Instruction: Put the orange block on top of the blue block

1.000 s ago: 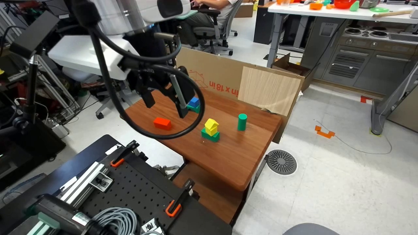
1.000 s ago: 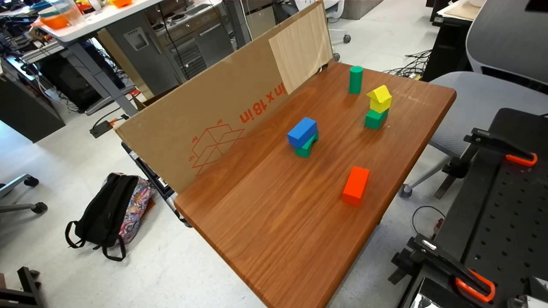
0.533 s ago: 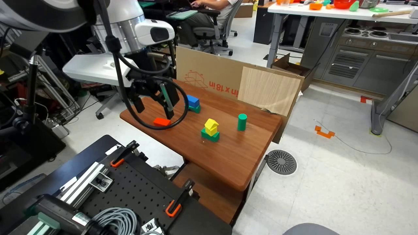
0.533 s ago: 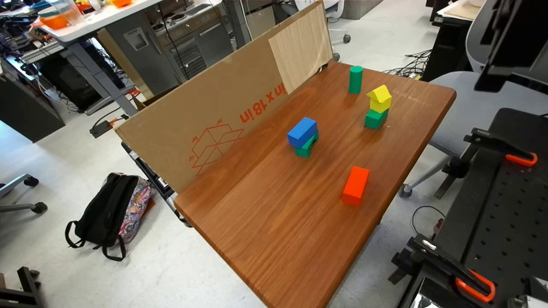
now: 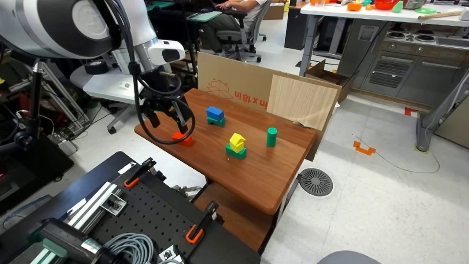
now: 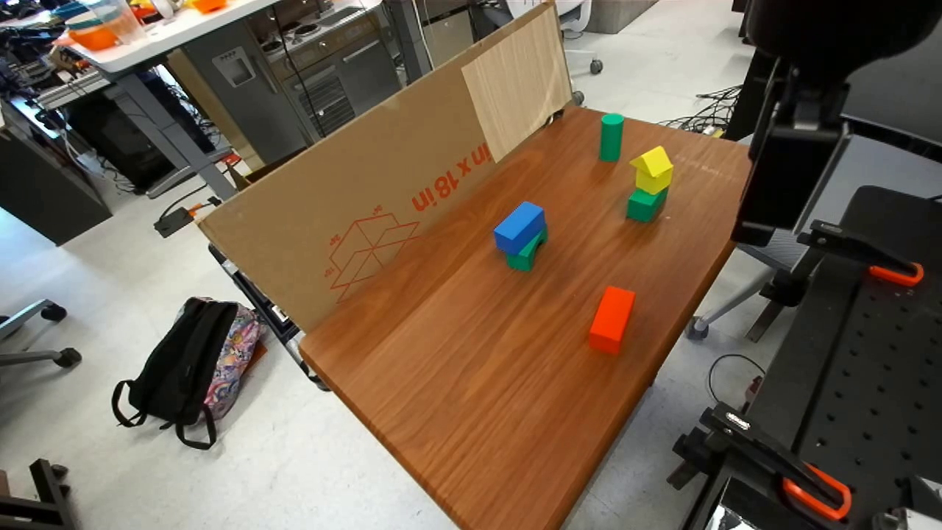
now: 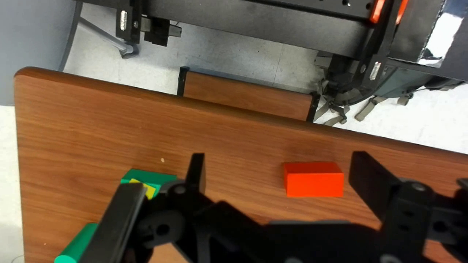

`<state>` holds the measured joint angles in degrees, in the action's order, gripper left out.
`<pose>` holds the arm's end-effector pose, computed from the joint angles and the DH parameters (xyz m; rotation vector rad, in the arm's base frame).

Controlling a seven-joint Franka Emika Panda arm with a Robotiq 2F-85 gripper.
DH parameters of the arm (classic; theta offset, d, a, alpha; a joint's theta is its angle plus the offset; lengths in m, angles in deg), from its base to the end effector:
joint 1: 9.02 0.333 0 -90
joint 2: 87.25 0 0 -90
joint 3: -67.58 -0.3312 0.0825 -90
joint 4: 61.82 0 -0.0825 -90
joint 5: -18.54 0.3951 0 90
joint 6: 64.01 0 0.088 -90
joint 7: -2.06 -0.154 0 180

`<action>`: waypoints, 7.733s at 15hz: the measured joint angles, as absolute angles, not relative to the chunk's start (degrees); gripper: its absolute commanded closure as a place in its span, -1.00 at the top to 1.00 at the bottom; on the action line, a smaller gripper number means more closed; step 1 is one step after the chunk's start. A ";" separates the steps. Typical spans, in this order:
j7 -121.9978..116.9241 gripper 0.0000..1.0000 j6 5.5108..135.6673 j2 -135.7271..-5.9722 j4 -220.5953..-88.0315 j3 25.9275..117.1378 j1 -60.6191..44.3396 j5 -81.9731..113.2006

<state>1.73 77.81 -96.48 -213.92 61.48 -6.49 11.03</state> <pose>0.4139 0.0574 0.2522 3.0200 0.3752 -0.0190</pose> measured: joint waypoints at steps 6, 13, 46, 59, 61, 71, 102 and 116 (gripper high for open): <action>-4.65 1.00 81.50 -88.13 -210.74 59.96 -5.58 7.56; -6.36 1.00 82.25 -80.26 -206.27 59.92 -3.67 6.37; -5.47 -0.15 79.93 -62.15 -187.85 65.24 0.96 5.42; -3.90 -0.15 66.98 -63.65 -172.48 65.46 -0.06 8.99; -4.60 -0.15 65.90 -62.70 -170.97 65.63 -0.06 8.88; -6.34 -0.15 61.13 -56.78 -164.14 66.15 -0.03 8.81; 5.58 -0.15 52.09 -51.06 -156.78 65.26 -1.39 11.34; 5.59 -0.15 53.95 -50.35 -156.74 65.12 -1.35 9.93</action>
<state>5.59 53.95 -50.35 -156.74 65.12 -1.35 9.93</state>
